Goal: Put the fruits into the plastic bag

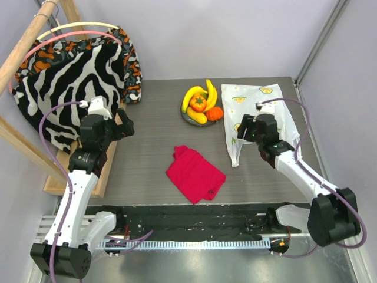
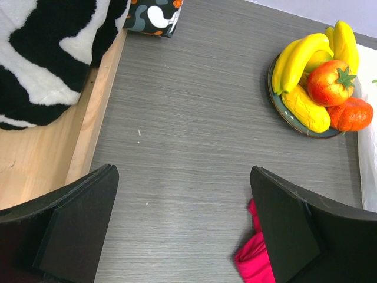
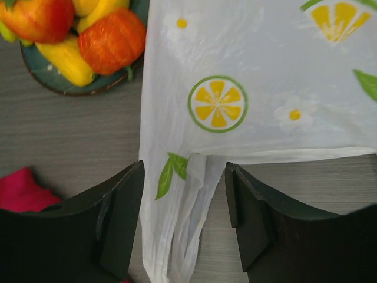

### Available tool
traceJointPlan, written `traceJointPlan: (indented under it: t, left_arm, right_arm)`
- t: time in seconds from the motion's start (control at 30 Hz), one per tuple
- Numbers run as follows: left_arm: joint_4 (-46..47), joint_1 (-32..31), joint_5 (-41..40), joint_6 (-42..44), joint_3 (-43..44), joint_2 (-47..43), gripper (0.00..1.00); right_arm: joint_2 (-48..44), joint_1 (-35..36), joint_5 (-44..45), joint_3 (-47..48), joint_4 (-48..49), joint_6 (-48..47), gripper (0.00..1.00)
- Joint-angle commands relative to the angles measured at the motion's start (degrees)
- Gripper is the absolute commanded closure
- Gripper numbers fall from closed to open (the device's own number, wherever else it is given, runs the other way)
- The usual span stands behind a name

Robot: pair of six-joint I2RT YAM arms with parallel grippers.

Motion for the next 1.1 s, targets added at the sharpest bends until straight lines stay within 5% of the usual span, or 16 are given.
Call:
traceJointPlan:
  t: [0.0, 0.3, 0.6, 0.87, 1.07]
  left_arm:
    - [1.1, 0.1, -1.2, -3.0, -1.0, -1.9, 0.00]
    - [1.3, -6.2, -4.2, -5.6, -0.7, 2.9, 0.00]
    - [10.2, -30.9, -16.1, -12.5, -1.3, 15.9, 0.00]
    - [22.8, -37.3, -9.8, -14.8, -1.1, 26.0, 0.00]
    - [29.8, -38.3, -4.1, -15.5, -5.0, 25.9, 0.00]
  right_arm:
    - [4.4, 4.6, 0.3, 2.6, -5.6, -0.5, 0.36]
    - [7.6, 9.3, 2.2, 0.5, -8.4, 1.8, 0.37]
    - [10.2, 9.2, -1.8, -0.2, -7.9, 4.1, 0.39]
    - [12.5, 9.3, -5.4, 1.2, -9.0, 4.8, 0.55]
    - [15.0, 9.3, -5.8, 2.6, -10.8, 5.6, 0.57]
